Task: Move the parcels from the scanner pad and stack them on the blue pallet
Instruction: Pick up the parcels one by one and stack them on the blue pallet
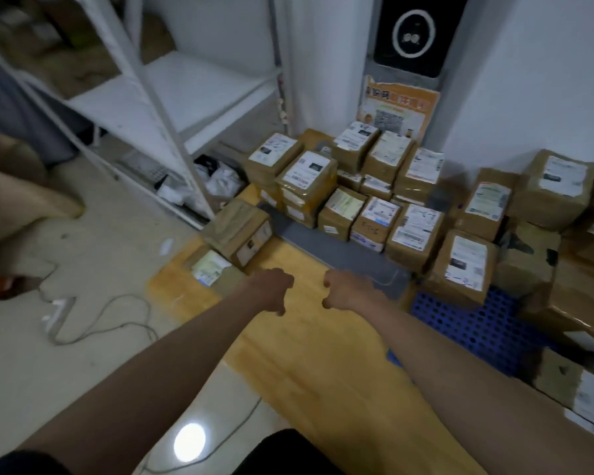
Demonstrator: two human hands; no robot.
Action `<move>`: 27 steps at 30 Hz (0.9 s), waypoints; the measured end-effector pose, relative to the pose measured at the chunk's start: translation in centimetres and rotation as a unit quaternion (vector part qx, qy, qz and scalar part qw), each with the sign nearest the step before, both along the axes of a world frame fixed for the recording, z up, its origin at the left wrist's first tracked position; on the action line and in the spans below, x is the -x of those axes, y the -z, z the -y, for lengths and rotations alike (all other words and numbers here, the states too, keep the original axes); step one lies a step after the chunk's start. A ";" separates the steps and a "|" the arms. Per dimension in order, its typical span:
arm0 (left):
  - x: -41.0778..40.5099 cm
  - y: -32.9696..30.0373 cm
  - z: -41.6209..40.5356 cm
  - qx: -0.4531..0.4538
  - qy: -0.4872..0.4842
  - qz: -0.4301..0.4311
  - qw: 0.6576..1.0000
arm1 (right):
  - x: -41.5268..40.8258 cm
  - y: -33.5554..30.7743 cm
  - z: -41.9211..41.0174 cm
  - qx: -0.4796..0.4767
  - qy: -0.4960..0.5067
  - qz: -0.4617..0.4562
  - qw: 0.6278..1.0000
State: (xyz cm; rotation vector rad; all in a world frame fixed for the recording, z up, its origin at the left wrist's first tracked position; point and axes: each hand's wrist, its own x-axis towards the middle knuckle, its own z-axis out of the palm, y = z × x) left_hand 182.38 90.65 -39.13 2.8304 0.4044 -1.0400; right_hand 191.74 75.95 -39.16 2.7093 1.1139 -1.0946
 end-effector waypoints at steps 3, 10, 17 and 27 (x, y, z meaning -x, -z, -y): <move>3.0 -0.4 -2.9 -0.020 -0.040 -0.008 0.999 | 2.0 0.2 -3.2 -0.015 -0.014 -0.013 1.000; 8.2 0.0 -10.2 -0.069 -0.116 -0.005 0.991 | 6.4 1.4 -9.0 -0.043 0.009 -0.060 0.997; 10.3 2.8 -18.7 -0.075 -0.172 0.004 0.982 | 9.4 4.1 -13.5 -0.049 0.108 -0.137 0.983; 9.2 8.0 -25.2 0.155 -0.217 0.049 0.963 | 12.9 7.9 -18.3 -0.107 0.310 -0.217 0.920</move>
